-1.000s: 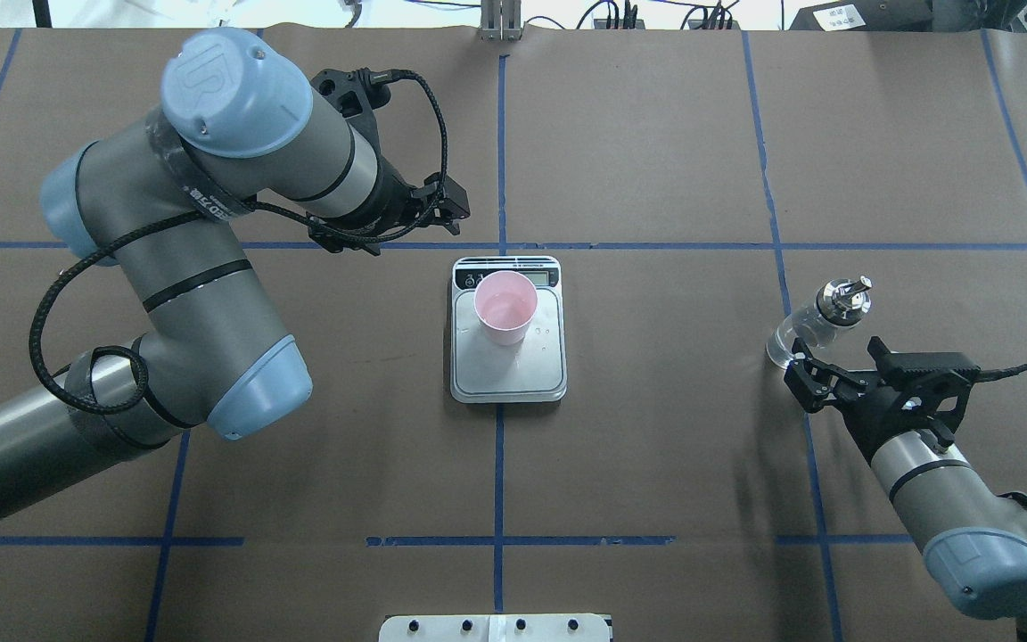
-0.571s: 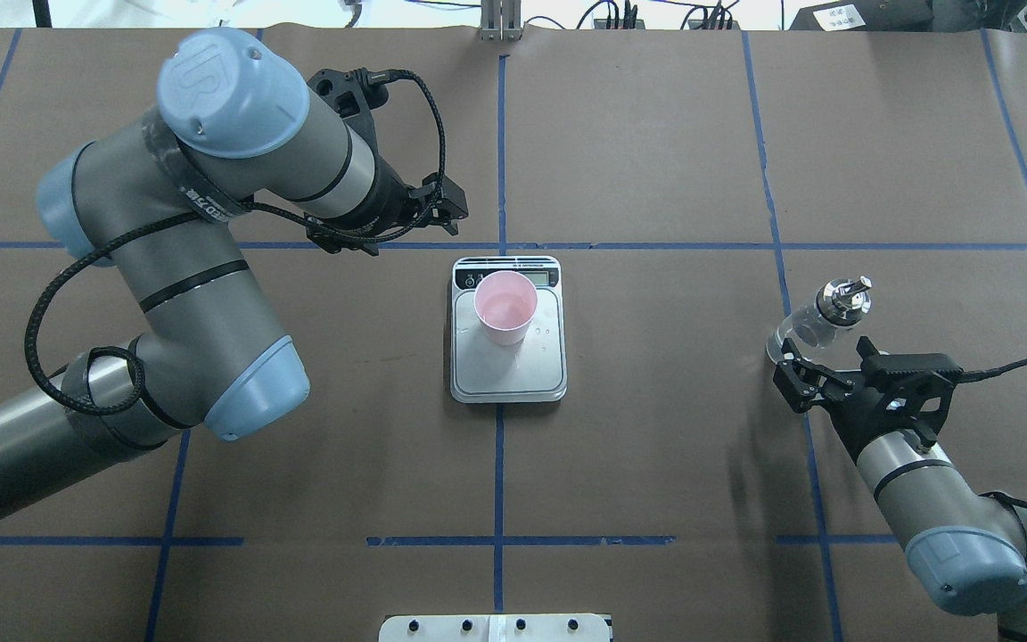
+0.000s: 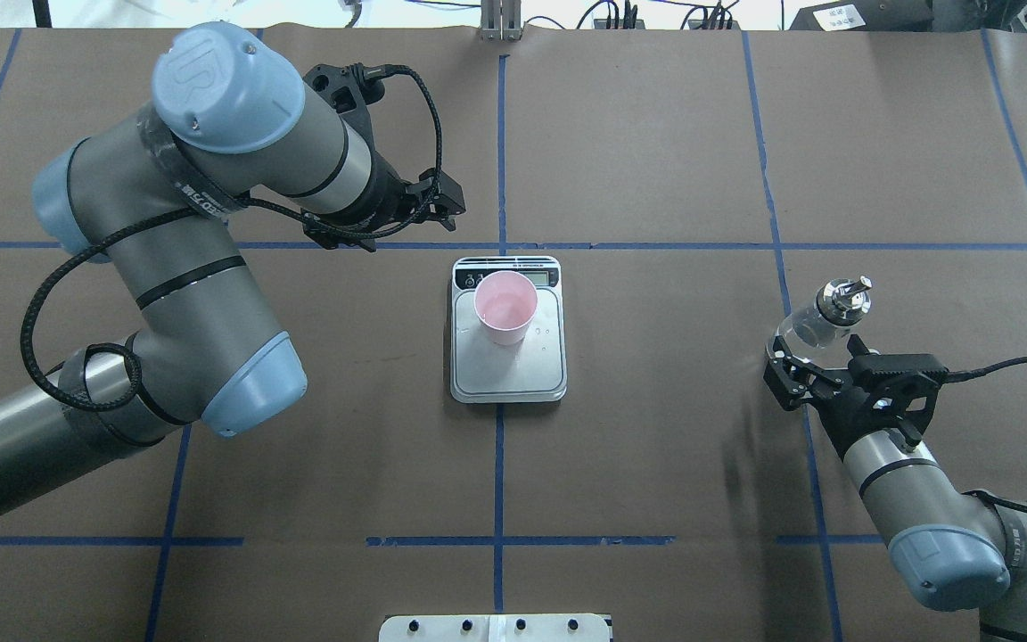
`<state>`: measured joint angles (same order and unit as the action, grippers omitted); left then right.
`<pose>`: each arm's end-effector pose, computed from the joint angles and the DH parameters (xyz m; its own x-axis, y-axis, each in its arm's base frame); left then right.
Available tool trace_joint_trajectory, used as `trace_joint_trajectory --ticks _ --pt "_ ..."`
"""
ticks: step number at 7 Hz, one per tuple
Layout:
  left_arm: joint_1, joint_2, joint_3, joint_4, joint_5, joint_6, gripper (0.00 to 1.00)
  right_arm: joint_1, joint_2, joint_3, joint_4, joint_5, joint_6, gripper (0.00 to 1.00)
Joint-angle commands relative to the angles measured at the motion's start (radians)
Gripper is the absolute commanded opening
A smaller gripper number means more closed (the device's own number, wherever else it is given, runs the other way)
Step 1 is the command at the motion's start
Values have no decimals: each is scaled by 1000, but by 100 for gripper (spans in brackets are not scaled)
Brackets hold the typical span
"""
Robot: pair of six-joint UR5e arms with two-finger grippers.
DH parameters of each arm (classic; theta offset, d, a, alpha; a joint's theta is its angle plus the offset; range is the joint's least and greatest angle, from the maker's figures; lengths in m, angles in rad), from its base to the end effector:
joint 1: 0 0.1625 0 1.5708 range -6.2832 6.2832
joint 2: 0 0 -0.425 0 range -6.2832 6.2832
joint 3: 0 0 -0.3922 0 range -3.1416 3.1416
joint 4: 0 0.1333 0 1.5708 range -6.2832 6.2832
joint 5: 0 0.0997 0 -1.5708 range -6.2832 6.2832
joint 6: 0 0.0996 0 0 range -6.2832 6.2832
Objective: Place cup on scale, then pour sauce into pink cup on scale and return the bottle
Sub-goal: 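Close the right gripper around the glass sauce bottle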
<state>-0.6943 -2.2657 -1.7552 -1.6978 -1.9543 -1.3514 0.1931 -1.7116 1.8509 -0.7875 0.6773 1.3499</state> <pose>0.4409 -0.4920 0.1520 0.4776 -0.1350 -0.8682 0.2525 0.9675 -0.0115 -0.3901 -0.2912 0.4870 0.7381 0.0044 0.6747 -0.5824 0.5092 0.6337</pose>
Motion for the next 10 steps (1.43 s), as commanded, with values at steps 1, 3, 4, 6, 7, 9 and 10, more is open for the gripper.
trace_joint_trajectory --ticks 1,3,4,6,7,9,10 --pt "-2 0 0 0 0 0 100 2 7 -16 4 -25 0 100" --pt "-2 0 -1 1 0 0 100 0 10 -19 4 -27 0 99" --pt "-2 0 0 1 0 0 100 2 18 -19 4 -27 0 99" --pt "-1 0 0 1 0 0 100 3 18 -21 5 -27 0 99" --pt "-2 0 0 1 0 0 100 5 18 -36 7 -27 2 99" --pt "-1 6 0 1 0 2 100 29 73 -94 8 -21 -2 98" --pt "-2 6 0 1 0 2 100 34 75 -102 11 -21 -2 98"
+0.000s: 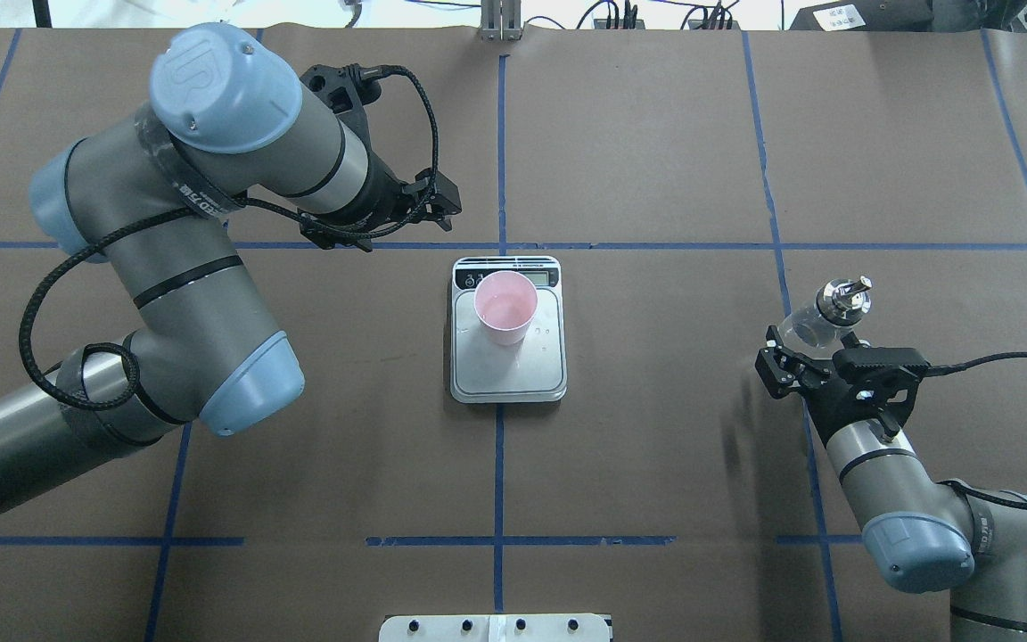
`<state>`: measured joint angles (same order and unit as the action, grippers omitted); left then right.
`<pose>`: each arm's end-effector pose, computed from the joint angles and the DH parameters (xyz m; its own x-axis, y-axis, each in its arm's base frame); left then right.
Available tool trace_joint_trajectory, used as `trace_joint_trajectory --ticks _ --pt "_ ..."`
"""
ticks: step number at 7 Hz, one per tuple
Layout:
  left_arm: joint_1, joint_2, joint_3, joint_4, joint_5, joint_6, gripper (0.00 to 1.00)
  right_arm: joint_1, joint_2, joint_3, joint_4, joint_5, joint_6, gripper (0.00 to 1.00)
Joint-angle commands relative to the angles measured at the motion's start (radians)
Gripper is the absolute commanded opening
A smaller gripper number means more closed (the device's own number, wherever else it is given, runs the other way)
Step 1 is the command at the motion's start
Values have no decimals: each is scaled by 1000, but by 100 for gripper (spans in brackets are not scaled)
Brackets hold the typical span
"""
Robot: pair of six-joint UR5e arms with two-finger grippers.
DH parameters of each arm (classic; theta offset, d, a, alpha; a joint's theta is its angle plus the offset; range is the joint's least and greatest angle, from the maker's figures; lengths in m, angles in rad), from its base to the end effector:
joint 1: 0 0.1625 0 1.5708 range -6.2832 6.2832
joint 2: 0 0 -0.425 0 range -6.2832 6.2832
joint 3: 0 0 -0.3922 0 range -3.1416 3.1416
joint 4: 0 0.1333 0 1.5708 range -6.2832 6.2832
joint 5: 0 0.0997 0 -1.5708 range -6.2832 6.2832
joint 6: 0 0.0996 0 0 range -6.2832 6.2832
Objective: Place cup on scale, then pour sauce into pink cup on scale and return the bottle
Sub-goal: 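Close the right gripper around the glass sauce bottle, then lift the glass bottle with the right gripper and carry it toward the cup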
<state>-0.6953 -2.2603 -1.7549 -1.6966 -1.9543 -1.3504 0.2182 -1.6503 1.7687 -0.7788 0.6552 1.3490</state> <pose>0.4405 -0.4926 0.1558 0.4823 -0.1383 -0.8650 0.2531 0.9673 -0.0136 -0.4078 -0.3079 0.4983 0.7477 0.0285 0.6634 -0.5933 0.4773 0.6482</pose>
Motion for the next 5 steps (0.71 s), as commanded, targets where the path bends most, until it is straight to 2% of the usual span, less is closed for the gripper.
trace_joint_trajectory --ticks 1,3,4,5 --pt "-1 2 -1 0 -2 1 100 15 15 -21 3 1 -2 97" --pt "-4 4 -8 2 -2 1 100 27 17 -21 3 3 -11 95" --pt "-6 4 -6 2 -3 1 100 27 23 -21 3 0 -10 75" --pt "-6 4 -8 2 -3 1 100 27 36 -23 3 -2 -8 26"
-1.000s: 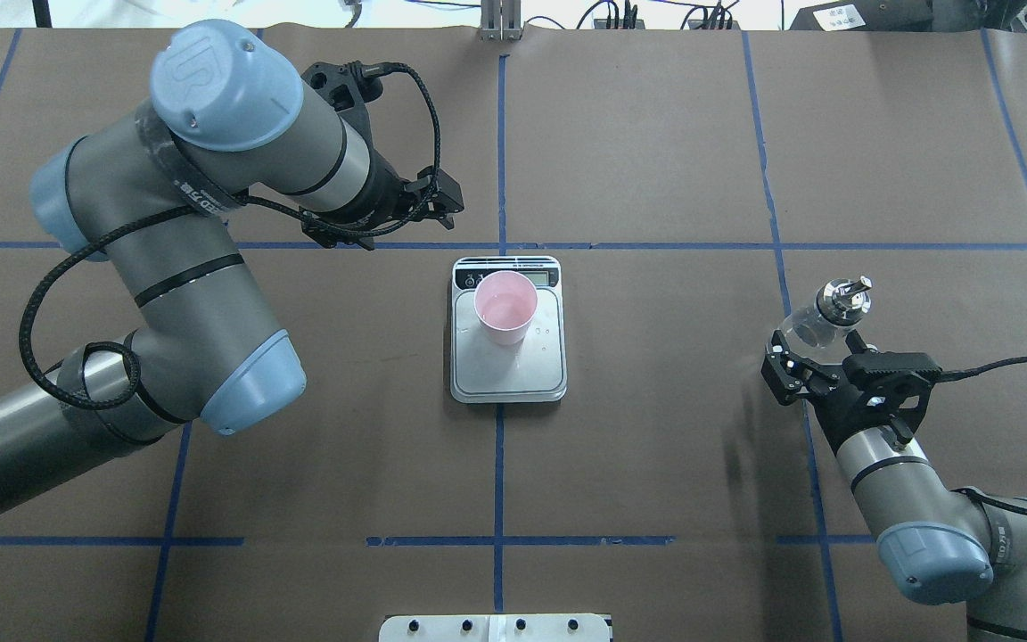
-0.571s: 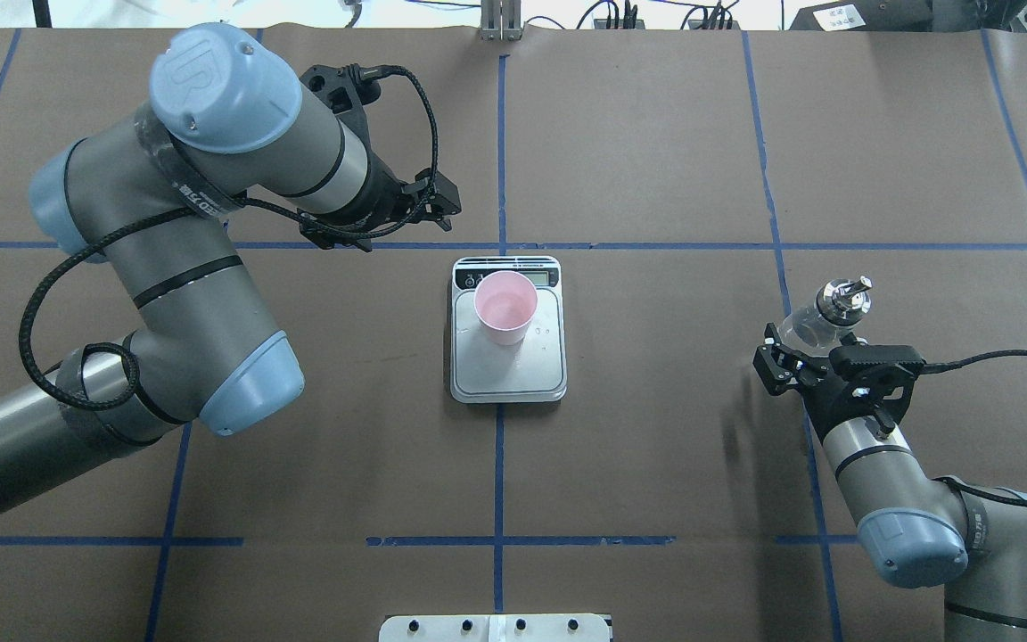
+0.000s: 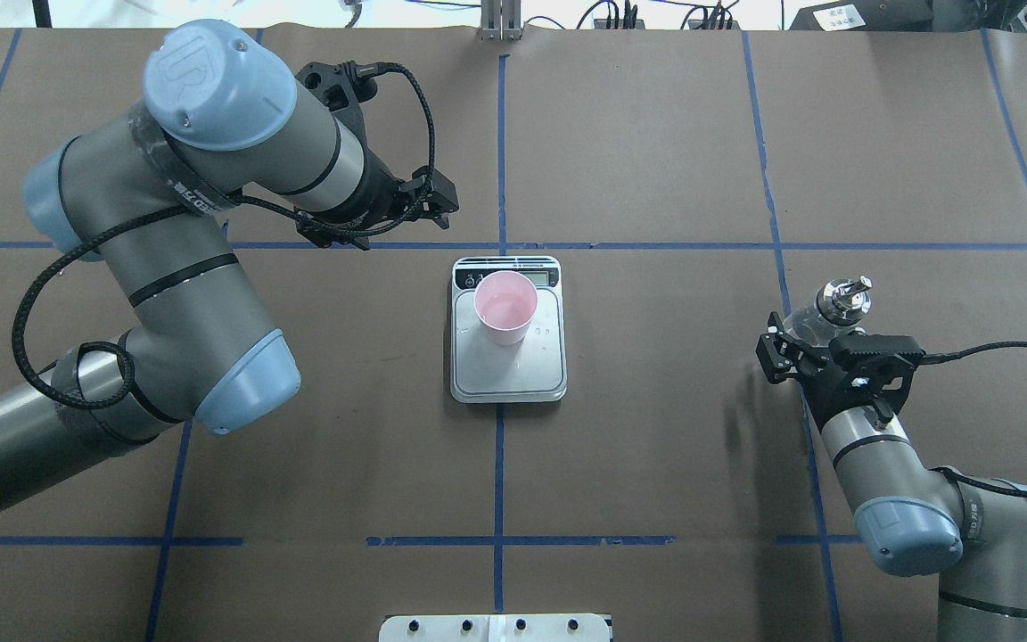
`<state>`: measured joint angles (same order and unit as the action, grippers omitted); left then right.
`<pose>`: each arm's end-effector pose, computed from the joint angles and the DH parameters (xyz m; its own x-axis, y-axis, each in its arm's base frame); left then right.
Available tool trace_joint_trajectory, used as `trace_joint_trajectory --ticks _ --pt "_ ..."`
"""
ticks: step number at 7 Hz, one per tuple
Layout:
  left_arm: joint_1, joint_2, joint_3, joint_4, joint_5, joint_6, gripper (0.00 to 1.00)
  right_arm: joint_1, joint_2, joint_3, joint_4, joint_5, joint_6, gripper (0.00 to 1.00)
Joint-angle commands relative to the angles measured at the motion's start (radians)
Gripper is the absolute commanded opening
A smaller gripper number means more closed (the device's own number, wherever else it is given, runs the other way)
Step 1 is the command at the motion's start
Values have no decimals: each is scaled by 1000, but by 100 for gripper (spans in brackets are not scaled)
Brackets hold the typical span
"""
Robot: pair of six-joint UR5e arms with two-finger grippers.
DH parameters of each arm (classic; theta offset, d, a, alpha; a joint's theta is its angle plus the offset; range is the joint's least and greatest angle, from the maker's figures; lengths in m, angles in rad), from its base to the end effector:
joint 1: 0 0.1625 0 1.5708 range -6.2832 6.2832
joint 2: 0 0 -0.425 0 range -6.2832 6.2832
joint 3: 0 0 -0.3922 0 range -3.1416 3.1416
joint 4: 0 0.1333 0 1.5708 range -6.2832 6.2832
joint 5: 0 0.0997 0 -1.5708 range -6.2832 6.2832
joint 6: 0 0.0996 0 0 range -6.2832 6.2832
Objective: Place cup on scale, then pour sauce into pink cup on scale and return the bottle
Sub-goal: 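Lift the glass bottle with the right gripper and carry it toward the cup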
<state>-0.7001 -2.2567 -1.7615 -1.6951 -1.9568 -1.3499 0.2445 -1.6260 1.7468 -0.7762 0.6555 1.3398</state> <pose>0.4366 -0.4931 0.1558 0.4803 -0.1392 -0.8660 0.2554 0.9667 -0.0137 -0.4093 -0.3209 0.4975 0.7490 0.0430 0.6611 -0.6018 0.4614 0.6518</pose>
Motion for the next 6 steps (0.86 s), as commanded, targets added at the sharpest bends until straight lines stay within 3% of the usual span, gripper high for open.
trace_joint_trajectory --ticks 1,4,6 --pt "-1 5 -1 0 -1 0 100 3 15 -3 0 0 -1 0" --pt "-18 8 -18 0 -4 29 100 64 107 31 -29 7 -129 0" --pt "-25 28 -23 -1 -2 53 100 64 150 142 -246 56 -217 0"
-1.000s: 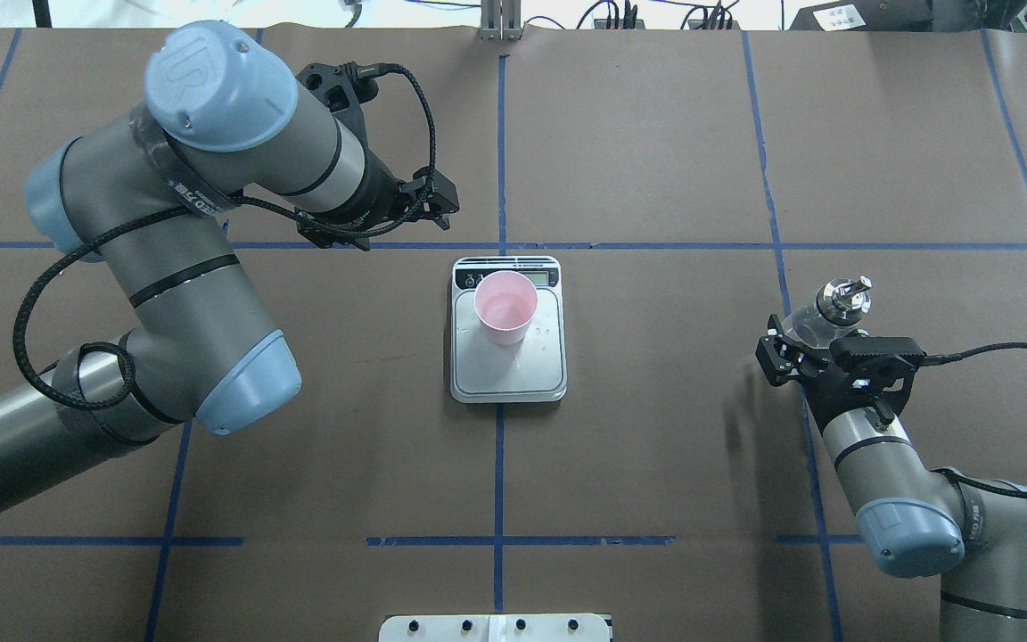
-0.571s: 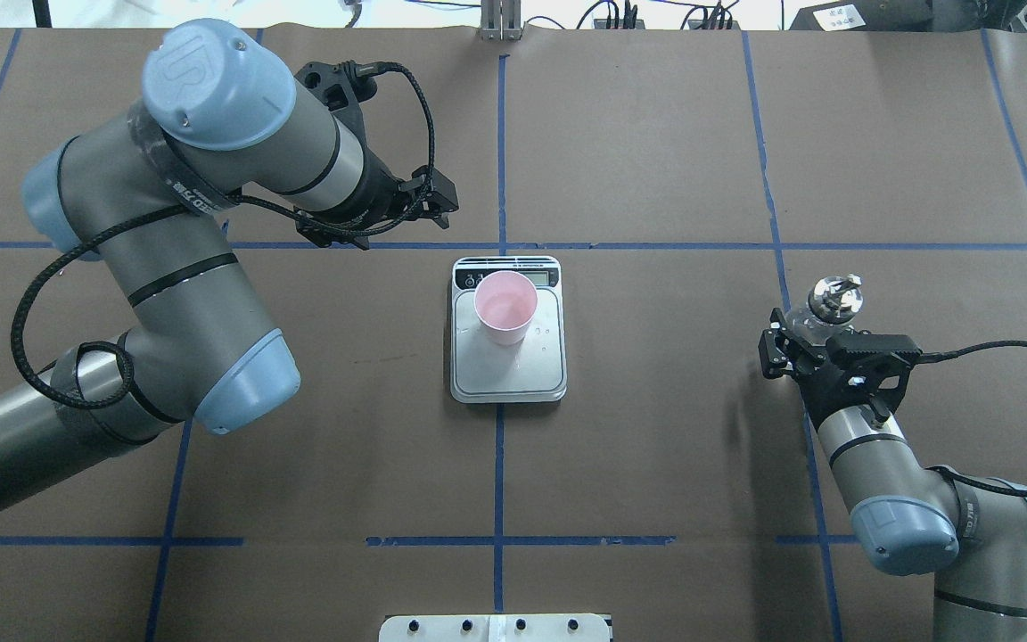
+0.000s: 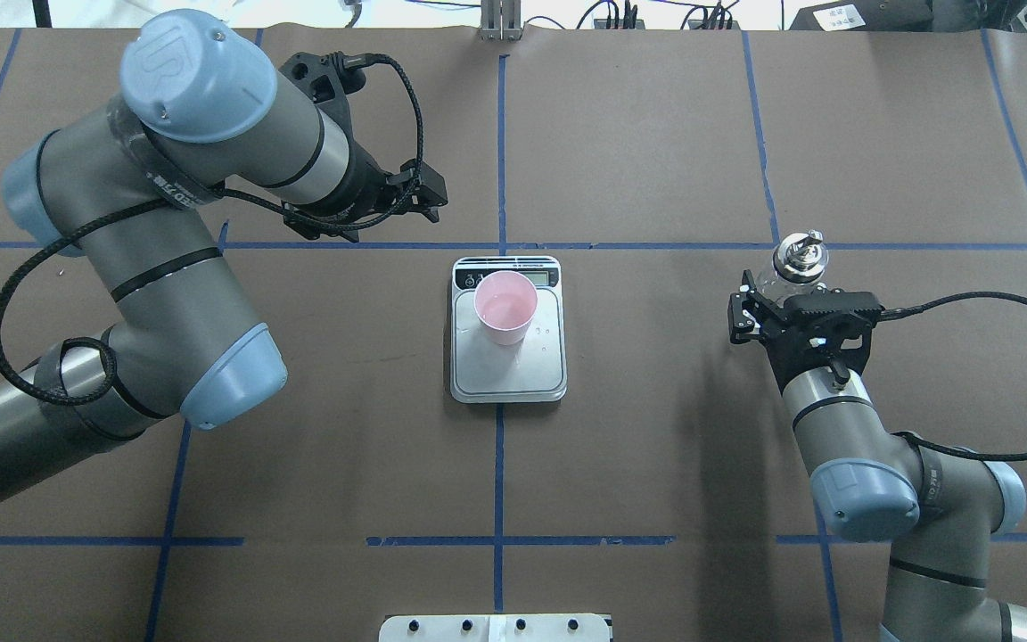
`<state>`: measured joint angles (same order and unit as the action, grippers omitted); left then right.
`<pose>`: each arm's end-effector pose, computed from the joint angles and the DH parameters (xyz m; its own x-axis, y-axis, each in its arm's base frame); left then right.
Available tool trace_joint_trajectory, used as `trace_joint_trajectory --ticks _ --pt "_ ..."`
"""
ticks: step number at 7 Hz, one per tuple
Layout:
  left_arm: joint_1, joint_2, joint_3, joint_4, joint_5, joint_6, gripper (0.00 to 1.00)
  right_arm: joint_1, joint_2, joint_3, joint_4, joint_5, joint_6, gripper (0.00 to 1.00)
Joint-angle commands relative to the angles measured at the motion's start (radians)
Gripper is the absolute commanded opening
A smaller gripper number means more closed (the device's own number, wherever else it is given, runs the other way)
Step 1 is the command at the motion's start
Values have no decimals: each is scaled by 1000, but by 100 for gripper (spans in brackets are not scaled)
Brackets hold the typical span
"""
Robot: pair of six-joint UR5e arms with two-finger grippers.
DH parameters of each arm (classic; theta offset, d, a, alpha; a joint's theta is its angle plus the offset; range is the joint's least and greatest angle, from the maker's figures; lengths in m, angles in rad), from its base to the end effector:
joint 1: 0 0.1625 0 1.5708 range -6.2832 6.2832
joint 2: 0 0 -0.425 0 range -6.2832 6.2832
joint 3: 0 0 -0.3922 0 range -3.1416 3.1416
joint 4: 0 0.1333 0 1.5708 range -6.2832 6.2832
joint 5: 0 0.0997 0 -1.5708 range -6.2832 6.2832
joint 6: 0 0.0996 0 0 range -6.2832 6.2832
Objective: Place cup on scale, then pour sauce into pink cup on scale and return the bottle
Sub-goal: 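Lift the glass bottle with the right gripper and carry it toward the cup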
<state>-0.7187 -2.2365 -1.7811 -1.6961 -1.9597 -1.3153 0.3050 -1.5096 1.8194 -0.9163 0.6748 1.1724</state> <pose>0.4225 -0.4965 0.1612 0.4859 -0.1143 -0.8665 0.2543 0.9670 0.0150 -0.4207 -0.3537 0.4207 0.8113 0.0013 0.5846 -0.5260 0.4381 0.7290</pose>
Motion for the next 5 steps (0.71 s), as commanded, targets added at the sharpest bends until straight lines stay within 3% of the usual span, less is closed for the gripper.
trace_joint_trajectory --ticks 1,5 --pt "-13 23 -3 -2 1 24 100 -1 43 122 -183 81 -72 0" --pt "-48 63 -55 -1 -5 112 100 -4 203 114 -276 84 -258 0"
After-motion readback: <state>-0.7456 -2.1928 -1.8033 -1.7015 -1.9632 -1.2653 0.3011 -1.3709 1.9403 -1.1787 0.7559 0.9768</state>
